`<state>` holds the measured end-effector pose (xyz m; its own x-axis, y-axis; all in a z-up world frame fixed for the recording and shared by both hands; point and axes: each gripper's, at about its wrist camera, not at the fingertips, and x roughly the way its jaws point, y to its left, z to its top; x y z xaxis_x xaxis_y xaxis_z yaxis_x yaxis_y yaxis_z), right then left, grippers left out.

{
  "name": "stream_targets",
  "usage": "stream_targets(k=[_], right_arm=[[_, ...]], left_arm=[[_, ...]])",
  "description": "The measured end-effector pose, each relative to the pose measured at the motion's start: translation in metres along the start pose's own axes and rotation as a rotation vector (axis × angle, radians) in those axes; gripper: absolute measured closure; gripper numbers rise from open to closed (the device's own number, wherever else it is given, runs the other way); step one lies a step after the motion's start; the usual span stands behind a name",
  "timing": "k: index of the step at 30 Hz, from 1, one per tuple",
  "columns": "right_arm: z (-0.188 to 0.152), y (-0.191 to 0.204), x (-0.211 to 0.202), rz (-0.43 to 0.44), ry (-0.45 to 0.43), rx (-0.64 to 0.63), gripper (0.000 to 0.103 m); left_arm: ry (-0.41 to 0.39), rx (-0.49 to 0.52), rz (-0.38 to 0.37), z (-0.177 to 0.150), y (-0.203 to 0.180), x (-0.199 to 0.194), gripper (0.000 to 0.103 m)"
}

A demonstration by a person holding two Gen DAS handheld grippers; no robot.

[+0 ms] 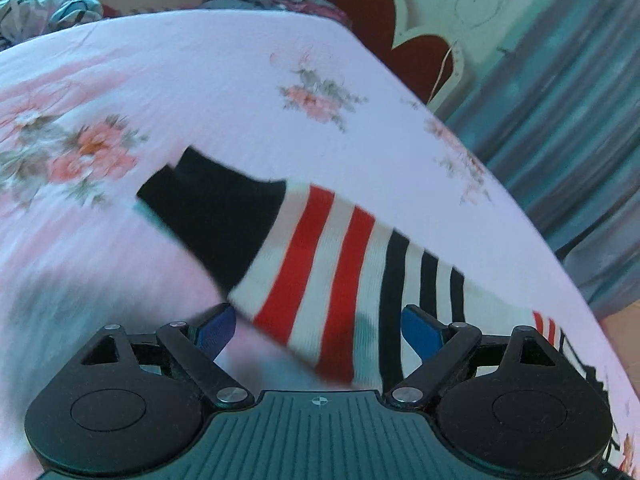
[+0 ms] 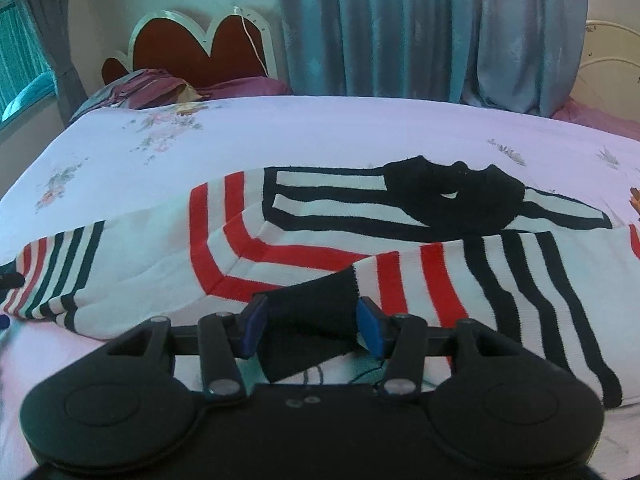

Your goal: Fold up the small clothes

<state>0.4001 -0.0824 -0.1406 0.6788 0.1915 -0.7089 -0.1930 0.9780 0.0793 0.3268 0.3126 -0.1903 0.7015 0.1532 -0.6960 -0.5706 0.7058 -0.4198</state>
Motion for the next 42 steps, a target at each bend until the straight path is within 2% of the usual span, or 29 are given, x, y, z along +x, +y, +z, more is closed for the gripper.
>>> stream_targets(k=[2,3,5,7,8,10,13,17,20,23,27,32,35,39,40,42], right_arm=[[-0.002,0.002,0.008,-0.018,0.016,-0.002,0.056],[-0.003,0.002,0.013,-0.025,0.028,0.000,0.056],[-0.006,0.002,0.021,-0.033,0.052,0.008,0.055],[-0.005,0.003,0.021,-0.041,0.052,0.004,0.055],[-0.004,0.004,0.019,-0.040,0.049,0.010,0.056],[-0.004,0.004,0.014,-0.035,0.024,0.020,0.056],[-0.008,0.005,0.022,-0.044,0.058,0.000,0.056],[-0.003,0.002,0.009,-0.019,0.030,0.028,0.057],[-0.002,-0.008,-0.004,-0.005,0.009,0.071,0.057],[-0.003,-0.021,-0.016,-0.013,-0.010,0.089,0.057],[-0.007,-0.044,-0.035,-0.030,-0.034,0.127,0.057],[-0.015,-0.086,-0.062,-0.076,-0.062,0.200,0.057],[-0.022,-0.111,-0.074,-0.105,-0.067,0.235,0.056],[-0.031,-0.136,-0.083,-0.121,-0.064,0.268,0.052],[-0.033,-0.140,-0.084,-0.116,-0.065,0.277,0.051],[-0.034,-0.144,-0.085,-0.105,-0.068,0.287,0.050]], left_arm=[[-0.017,-0.002,-0.015,0.003,-0.001,0.002,0.017],[-0.030,-0.002,-0.019,0.004,0.000,0.004,0.024],[-0.048,0.007,-0.002,0.007,0.002,0.007,0.062],[-0.048,-0.025,0.006,0.010,0.010,0.011,0.081],[-0.049,-0.041,0.006,0.011,0.015,0.012,0.086],[-0.054,-0.055,0.002,0.012,0.018,0.012,0.089],[-0.074,-0.024,0.003,0.010,0.009,0.007,0.098],[-0.134,0.073,-0.043,0.010,-0.019,-0.011,0.098],[-0.166,0.212,-0.113,0.007,-0.059,-0.028,0.098],[-0.165,0.348,-0.212,-0.004,-0.111,-0.041,0.098],[-0.125,0.517,-0.362,-0.033,-0.187,-0.049,0.098],[-0.023,0.739,-0.508,-0.102,-0.278,-0.041,0.098],[0.048,0.866,-0.527,-0.149,-0.311,-0.036,0.097],[0.141,1.007,-0.457,-0.201,-0.329,-0.025,0.096],[0.133,1.027,-0.445,-0.208,-0.329,-0.028,0.088],[0.123,1.043,-0.460,-0.212,-0.323,-0.041,0.053]])
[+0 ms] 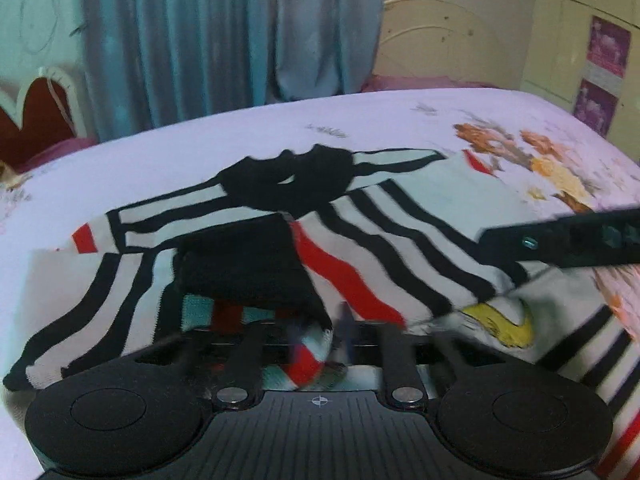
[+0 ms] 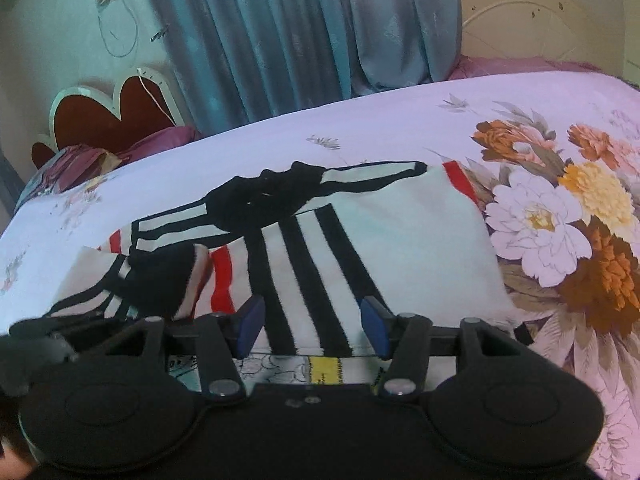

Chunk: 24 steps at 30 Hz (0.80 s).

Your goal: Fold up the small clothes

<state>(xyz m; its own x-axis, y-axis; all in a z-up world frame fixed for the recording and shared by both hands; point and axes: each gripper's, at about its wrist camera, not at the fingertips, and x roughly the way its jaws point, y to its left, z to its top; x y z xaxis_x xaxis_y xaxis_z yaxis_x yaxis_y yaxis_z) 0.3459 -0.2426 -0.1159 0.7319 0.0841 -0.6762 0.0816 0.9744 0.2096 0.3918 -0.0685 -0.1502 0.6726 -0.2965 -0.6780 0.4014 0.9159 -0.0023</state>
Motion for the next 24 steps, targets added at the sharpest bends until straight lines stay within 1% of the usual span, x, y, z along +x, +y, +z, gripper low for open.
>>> stream_targets(k=[1,2,3,5,6,8,11,13,15,17,18,19,20,21,22,23,24], right_arm=[[0.000,0.000,0.000,0.006,-0.002,-0.001,0.048],[0.000,0.000,0.000,0.014,-0.002,-0.005,0.046],[0.001,0.003,0.001,0.024,-0.002,-0.012,0.046],[0.002,0.010,0.000,0.053,0.002,-0.034,0.045],[0.002,0.015,0.001,0.067,0.004,-0.047,0.045],[0.001,0.028,0.003,0.103,0.014,-0.078,0.043],[-0.003,0.052,0.007,0.143,0.021,-0.144,0.039],[-0.007,0.071,0.012,0.147,0.023,-0.212,0.039],[-0.011,0.089,0.021,0.126,0.025,-0.276,0.040],[-0.011,0.102,0.033,0.104,0.031,-0.313,0.049],[-0.010,0.107,0.039,0.102,0.033,-0.317,0.051],[-0.009,0.110,0.042,0.100,0.038,-0.315,0.057],[-0.008,0.112,0.046,0.101,0.043,-0.311,0.063],[-0.007,0.114,0.049,0.105,0.047,-0.306,0.067],[-0.005,0.115,0.051,0.105,0.048,-0.302,0.080],[-0.004,0.115,0.052,0.099,0.046,-0.292,0.088],[-0.001,0.114,0.051,0.100,0.039,-0.276,0.093]], left_arm=[[-0.008,0.003,0.004,0.001,-0.002,-0.006,0.023],[-0.030,0.010,0.019,0.000,-0.001,-0.014,0.013],[-0.065,0.030,0.041,0.000,0.000,-0.023,0.013],[-0.074,0.056,0.060,-0.001,0.004,-0.036,0.013],[-0.076,0.050,0.079,-0.001,0.010,-0.043,0.013],[-0.079,0.013,0.121,-0.006,0.026,-0.056,0.013],[-0.080,-0.059,0.209,-0.019,0.056,-0.073,0.013],[-0.066,-0.088,0.274,-0.033,0.075,-0.082,0.013],[-0.040,-0.112,0.328,-0.046,0.092,-0.084,0.013],[-0.026,-0.130,0.365,-0.056,0.104,-0.083,0.013],[-0.023,-0.137,0.382,-0.060,0.110,-0.082,0.013],[-0.019,-0.148,0.395,-0.062,0.115,-0.079,0.013],[-0.020,-0.158,0.394,-0.062,0.118,-0.075,0.013],[-0.025,-0.164,0.393,-0.061,0.121,-0.071,0.014],[-0.032,-0.161,0.399,-0.060,0.122,-0.067,0.014],[-0.039,-0.157,0.403,-0.059,0.123,-0.063,0.015],[-0.049,-0.158,0.403,-0.057,0.123,-0.060,0.025]])
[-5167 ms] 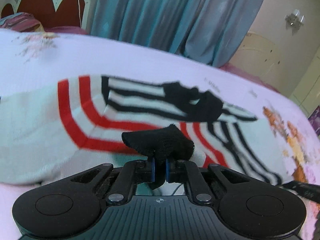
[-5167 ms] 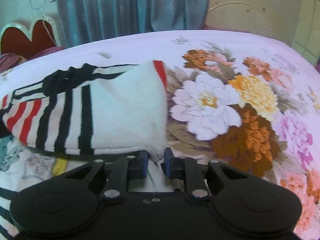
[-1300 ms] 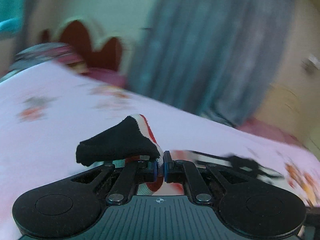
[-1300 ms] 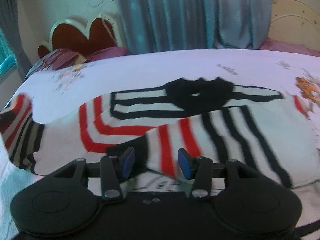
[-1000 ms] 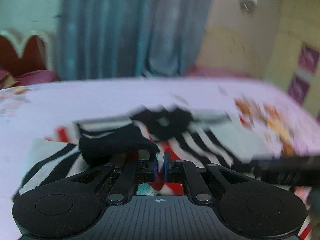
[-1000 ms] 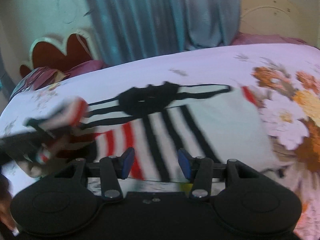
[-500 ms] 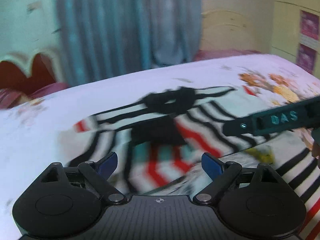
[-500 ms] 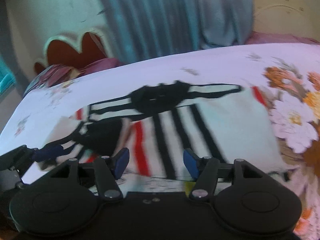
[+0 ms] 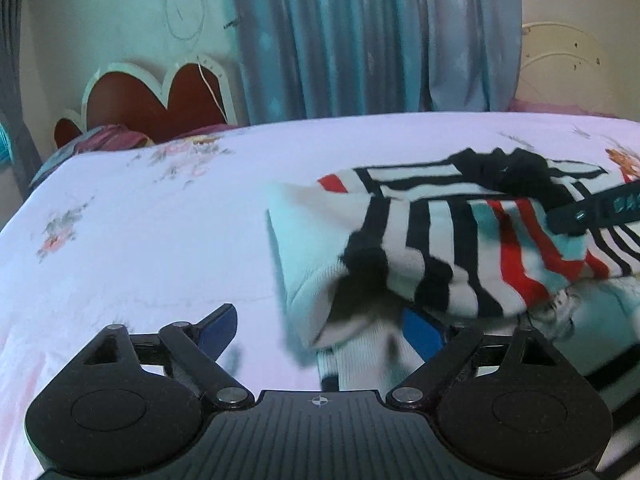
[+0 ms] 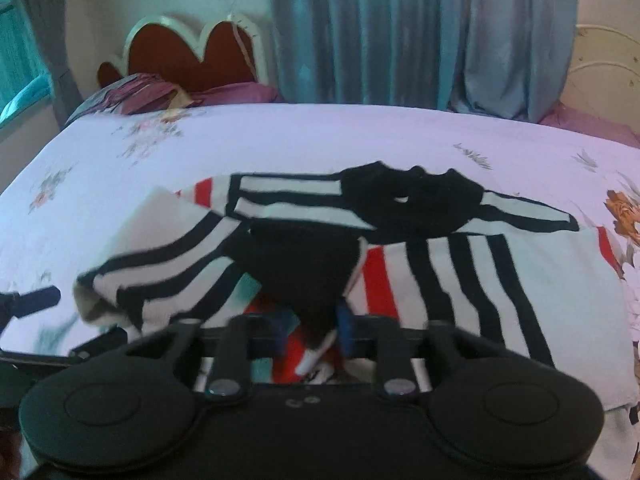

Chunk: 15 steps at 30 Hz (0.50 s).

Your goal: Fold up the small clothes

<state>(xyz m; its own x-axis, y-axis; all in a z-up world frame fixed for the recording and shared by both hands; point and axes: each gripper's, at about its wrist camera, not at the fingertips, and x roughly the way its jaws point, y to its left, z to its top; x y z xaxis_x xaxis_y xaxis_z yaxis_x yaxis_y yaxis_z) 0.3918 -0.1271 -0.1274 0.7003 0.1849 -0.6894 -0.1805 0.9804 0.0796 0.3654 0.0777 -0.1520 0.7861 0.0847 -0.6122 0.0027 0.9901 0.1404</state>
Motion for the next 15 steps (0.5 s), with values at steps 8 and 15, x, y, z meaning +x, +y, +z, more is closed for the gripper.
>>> stream_targets(k=[8,15], right_arm=[[0.013,-0.058,-0.042,-0.093,-0.144,0.138,0.098],[-0.023,-0.114,-0.029,-0.120,0.014,0.255,0.097]], left_arm=[[0.000,-0.004,-0.009,0.002,-0.006,0.023,0.059],[-0.001,0.061,-0.031,-0.002,-0.026,0.023,0.080]])
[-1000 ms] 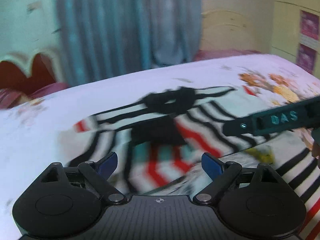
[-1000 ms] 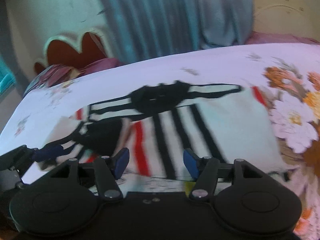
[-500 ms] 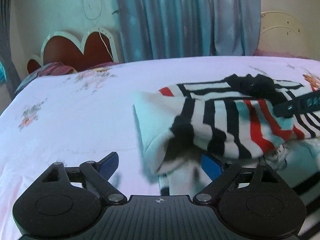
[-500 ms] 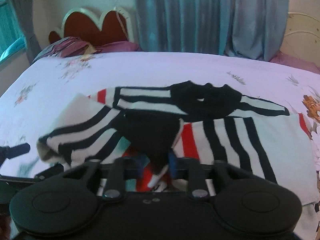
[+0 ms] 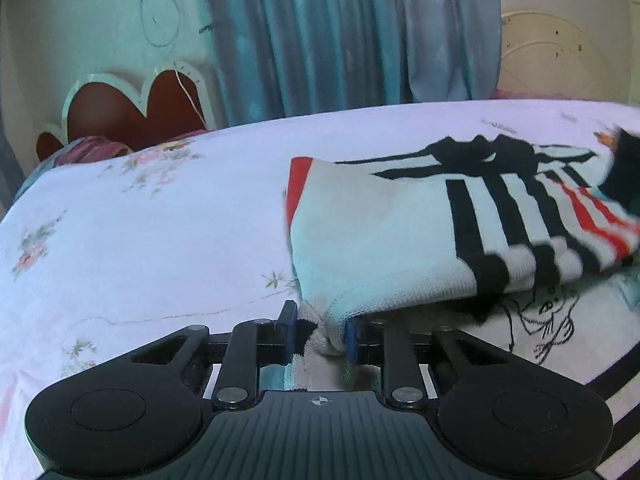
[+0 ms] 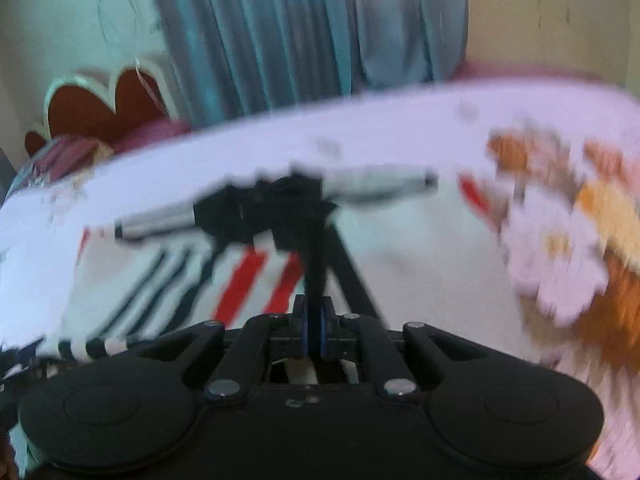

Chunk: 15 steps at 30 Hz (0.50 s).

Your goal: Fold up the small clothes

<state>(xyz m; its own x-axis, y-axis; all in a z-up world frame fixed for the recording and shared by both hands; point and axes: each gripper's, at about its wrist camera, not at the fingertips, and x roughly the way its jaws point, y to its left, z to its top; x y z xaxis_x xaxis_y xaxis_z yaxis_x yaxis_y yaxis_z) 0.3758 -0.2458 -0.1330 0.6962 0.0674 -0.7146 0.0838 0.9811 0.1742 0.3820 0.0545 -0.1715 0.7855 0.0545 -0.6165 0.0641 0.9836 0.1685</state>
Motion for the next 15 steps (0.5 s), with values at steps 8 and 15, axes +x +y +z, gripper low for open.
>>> stream_targets(k=[8,15], right_arm=[[-0.006,-0.038,0.001,0.012,0.020,0.165,0.079],[-0.003,-0.032,-0.005,-0.007,-0.009,0.074,0.097]], left_arm=[[0.034,-0.070,-0.007,-0.002,0.014,0.001,0.080],[0.044,-0.108,0.000,-0.002,0.014,0.001,0.080]])
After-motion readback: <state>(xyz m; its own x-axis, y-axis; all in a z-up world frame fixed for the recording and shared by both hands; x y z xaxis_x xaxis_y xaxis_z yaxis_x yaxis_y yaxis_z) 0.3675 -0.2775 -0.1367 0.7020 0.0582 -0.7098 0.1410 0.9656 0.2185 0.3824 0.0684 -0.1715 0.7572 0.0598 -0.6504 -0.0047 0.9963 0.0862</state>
